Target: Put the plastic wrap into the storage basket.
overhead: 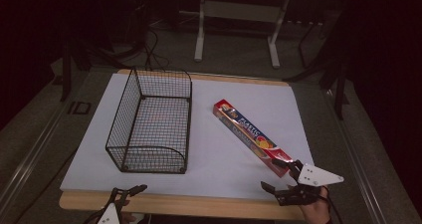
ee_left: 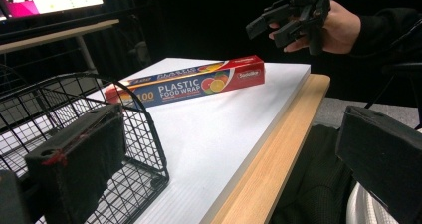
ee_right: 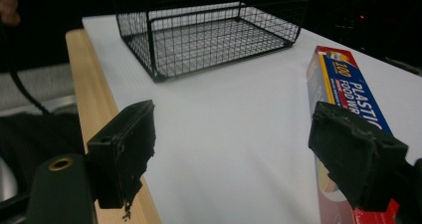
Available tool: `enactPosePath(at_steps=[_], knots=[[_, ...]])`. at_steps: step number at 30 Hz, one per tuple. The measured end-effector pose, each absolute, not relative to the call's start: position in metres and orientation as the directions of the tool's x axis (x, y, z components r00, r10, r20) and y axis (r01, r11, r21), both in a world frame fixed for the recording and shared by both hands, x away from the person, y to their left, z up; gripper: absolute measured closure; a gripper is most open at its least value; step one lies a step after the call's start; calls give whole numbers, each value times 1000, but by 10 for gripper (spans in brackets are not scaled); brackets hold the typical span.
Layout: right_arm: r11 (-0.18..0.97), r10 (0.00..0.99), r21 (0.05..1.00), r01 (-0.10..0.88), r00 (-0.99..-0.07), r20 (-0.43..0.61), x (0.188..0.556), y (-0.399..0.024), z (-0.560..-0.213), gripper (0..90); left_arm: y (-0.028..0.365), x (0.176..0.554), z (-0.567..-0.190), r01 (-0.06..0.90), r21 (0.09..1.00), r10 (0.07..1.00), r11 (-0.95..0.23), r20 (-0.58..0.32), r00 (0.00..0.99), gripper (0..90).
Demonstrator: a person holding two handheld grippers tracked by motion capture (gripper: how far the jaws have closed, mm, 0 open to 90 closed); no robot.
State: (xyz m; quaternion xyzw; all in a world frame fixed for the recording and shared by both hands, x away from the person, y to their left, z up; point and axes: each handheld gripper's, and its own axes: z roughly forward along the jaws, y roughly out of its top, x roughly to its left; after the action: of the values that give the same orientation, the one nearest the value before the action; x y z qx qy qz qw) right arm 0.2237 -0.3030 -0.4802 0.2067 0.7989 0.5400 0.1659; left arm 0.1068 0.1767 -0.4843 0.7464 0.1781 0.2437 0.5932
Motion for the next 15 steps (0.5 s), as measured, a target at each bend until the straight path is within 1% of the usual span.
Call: enactPosePath(at_steps=[2,4,6,8,12,15], knots=[[348,489,926,142,-871,-50,225,-301,-481,185,177,107,-484,-25,972,553,-235,154,819,1],[348,489,926,142,-871,-50,225,-301,-481,185,176,107,-484,-25,972,552,-235,155,819,1],[384,458,911,151,-888,-45,224,-295,-480,170,176,106,-484,-28,971,549,-236,157,821,1],[385,470,908,165,-882,-39,224,-293,-479,133,176,106,-484,-28,971,549,-237,158,821,1],[377,487,908,184,-873,-25,228,-292,-477,113,176,106,-484,-28,971,549,-236,157,821,1],[370,518,908,199,-855,-24,234,-292,-472,103,176,106,-484,-28,972,546,-235,156,823,1]])
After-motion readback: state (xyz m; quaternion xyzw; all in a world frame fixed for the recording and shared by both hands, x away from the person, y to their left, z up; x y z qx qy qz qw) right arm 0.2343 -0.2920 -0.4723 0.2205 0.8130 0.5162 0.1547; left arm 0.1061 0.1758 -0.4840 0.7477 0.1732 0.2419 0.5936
